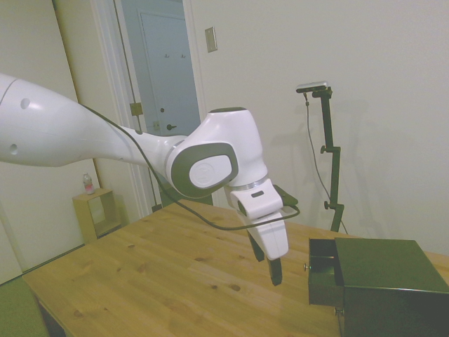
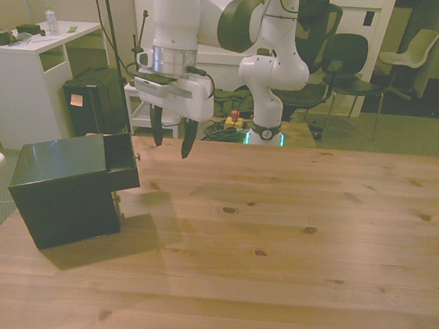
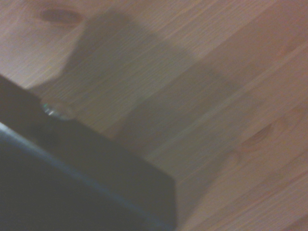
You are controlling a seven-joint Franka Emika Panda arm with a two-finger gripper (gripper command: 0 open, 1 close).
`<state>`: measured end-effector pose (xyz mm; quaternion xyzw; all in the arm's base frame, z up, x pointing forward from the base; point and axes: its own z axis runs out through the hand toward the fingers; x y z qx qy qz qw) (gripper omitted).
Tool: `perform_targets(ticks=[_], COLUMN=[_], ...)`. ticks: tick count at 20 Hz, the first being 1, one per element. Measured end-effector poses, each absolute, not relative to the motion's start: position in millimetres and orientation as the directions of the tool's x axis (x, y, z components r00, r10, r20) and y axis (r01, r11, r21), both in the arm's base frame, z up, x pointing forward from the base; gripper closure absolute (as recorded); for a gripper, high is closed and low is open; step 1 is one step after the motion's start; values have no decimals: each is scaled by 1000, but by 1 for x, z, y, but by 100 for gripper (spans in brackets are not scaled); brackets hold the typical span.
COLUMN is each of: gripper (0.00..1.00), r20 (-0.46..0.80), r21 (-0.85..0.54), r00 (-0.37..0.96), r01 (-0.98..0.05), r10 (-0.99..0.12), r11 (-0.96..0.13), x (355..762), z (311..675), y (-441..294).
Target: Close the top drawer
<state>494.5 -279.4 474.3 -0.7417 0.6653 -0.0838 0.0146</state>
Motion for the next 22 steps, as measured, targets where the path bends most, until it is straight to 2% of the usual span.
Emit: perform_targets(ticks=[8,22], gripper=[100,100], r20=[109,100], r21=[-121,-118], r00=[77,-18], r01=[-989,-993], r10=[-991,-995], r11=[-90,7], x=[510,509], z=[469,474], y=[-287,-300])
